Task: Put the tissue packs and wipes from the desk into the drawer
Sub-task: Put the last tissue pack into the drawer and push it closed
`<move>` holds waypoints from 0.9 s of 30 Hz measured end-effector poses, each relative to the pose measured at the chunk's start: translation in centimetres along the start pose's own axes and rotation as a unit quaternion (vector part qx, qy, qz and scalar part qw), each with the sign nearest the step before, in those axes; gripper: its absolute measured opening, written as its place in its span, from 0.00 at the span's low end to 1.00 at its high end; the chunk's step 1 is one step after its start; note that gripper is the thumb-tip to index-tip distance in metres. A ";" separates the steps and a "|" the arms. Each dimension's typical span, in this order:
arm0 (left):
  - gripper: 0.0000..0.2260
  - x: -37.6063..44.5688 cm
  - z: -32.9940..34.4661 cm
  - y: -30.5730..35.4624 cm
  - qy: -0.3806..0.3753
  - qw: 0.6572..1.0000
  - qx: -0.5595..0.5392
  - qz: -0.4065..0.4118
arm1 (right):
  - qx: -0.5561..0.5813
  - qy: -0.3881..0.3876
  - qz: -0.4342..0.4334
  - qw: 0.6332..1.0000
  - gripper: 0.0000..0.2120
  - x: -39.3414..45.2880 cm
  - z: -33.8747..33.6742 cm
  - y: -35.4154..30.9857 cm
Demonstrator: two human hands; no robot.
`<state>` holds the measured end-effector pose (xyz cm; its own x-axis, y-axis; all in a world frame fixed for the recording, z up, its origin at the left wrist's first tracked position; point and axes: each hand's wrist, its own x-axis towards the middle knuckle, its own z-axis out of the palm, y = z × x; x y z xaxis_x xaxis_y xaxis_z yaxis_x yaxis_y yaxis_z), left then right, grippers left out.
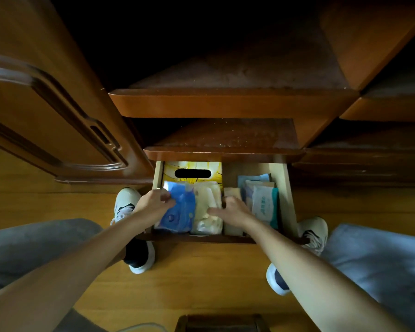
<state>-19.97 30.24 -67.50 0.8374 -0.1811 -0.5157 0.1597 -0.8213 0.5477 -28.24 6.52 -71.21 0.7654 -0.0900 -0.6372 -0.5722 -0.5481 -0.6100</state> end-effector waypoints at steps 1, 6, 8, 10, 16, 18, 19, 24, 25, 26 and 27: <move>0.06 -0.1 0.0 1.0 -0.004 0.997 -0.072 0.008 | 0.100 -0.006 0.003 0.995 0.15 -0.4 -0.9 0.4; 0.05 -1.4 -0.4 5.8 -0.025 0.964 -0.266 -0.005 | 0.365 0.056 0.112 0.922 0.13 -1.1 -7.1 4.0; 0.05 -1.6 0.1 6.5 -0.020 0.954 -0.295 -0.045 | 0.390 0.090 0.158 0.903 0.10 -0.3 -8.8 4.6; 0.06 -1.9 0.7 6.9 -0.033 0.947 -0.306 -0.089 | 0.464 0.111 0.196 0.856 0.10 1.2 -9.5 4.3; 0.09 -1.9 1.5 7.4 -0.053 0.941 -0.315 -0.112 | 0.666 0.077 0.227 0.706 0.14 6.6 -8.9 2.3; 0.05 -1.7 1.4 7.1 -0.049 0.936 -0.329 -0.111 | 0.708 0.096 0.240 0.658 0.13 7.8 -8.8 2.4; 0.04 -1.6 1.4 7.0 -0.044 0.935 -0.334 -0.110 | 0.704 0.113 0.235 0.660 0.13 8.4 -8.8 2.6; 0.05 -1.3 1.6 7.0 -0.023 0.942 -0.322 -0.090 | 0.692 0.139 0.189 0.683 0.19 9.6 -8.5 1.7; 0.05 -1.1 1.7 7.0 -0.024 0.944 -0.316 -0.088 | 0.697 0.144 0.205 0.672 0.19 9.6 -8.6 1.6; 0.05 -0.9 1.8 7.0 -0.027 0.946 -0.312 -0.087 | 0.696 0.145 0.217 0.669 0.18 9.5 -8.6 1.4; 0.06 -0.7 1.9 7.0 -0.031 0.946 -0.311 -0.087 | 0.686 0.146 0.225 0.676 0.17 9.1 -8.6 1.3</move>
<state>-20.42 23.64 -64.58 0.7413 -0.1204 -0.6602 0.5841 -0.3687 0.7231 -19.50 -2.19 -73.79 0.3337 -0.2617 -0.9056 -0.3463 0.8595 -0.3760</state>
